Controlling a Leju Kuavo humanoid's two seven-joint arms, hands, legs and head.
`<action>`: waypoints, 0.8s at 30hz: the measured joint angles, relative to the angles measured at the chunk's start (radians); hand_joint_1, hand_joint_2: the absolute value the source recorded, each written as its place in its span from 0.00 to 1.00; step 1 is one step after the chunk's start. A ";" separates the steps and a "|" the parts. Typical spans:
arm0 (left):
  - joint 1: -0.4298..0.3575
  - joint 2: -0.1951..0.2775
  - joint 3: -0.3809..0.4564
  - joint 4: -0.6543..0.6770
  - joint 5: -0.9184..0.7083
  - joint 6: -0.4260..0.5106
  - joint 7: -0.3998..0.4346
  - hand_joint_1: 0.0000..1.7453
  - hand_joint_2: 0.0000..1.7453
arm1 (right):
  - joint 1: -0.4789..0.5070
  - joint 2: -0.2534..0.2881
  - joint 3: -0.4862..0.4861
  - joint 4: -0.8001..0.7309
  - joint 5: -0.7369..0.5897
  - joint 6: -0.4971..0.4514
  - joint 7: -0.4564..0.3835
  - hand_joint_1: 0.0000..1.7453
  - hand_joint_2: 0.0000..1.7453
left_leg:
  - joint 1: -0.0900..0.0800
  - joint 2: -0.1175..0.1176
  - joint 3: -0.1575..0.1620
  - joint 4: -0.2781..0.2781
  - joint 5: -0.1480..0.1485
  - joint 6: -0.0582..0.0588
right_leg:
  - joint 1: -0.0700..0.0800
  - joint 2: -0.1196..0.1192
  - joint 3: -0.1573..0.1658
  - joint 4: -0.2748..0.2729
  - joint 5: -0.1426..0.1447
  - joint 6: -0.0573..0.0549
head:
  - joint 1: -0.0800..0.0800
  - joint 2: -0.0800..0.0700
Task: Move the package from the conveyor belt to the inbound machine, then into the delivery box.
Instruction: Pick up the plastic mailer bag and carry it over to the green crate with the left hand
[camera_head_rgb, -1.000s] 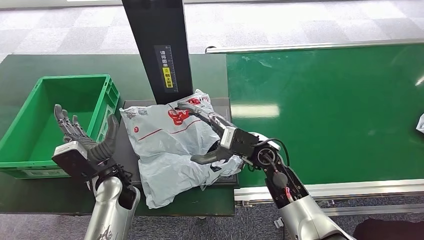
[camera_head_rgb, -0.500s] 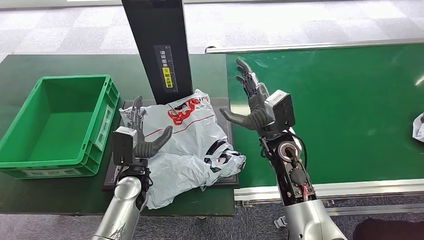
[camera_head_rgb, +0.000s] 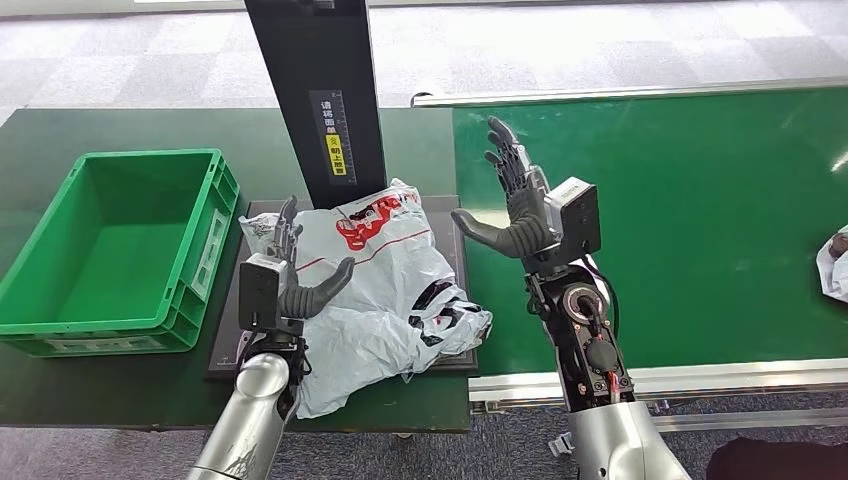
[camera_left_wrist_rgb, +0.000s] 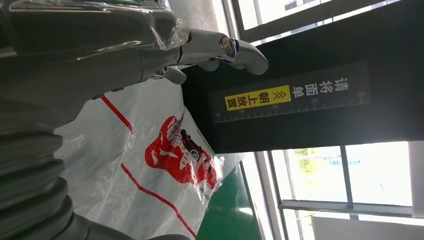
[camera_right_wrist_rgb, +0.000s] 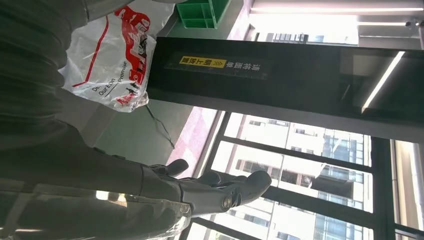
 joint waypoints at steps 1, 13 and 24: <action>-0.001 0.001 -0.002 0.003 -0.008 -0.013 0.008 0.00 1.00 | 0.000 0.000 -0.003 0.000 -0.009 0.000 -0.003 0.00 1.00 | 0.000 0.000 0.000 0.000 0.000 0.000 | 0.000 0.000 0.000 0.000 0.000 0.000 | 0.000 0.000; -0.042 0.025 -0.094 0.127 -0.335 -0.177 0.132 0.00 1.00 | -0.011 0.010 -0.036 -0.001 -0.057 -0.066 0.000 0.00 1.00 | 0.000 0.000 0.000 0.000 0.000 0.000 | 0.000 0.000 0.000 0.000 0.000 0.000 | 0.000 0.000; -0.116 0.019 -0.163 0.310 -0.528 -0.236 0.144 0.08 1.00 | -0.050 0.034 -0.036 0.033 -0.023 -0.069 0.017 0.00 1.00 | 0.000 0.000 0.000 0.000 0.000 0.000 | 0.000 0.000 0.000 0.000 0.000 0.000 | 0.000 0.000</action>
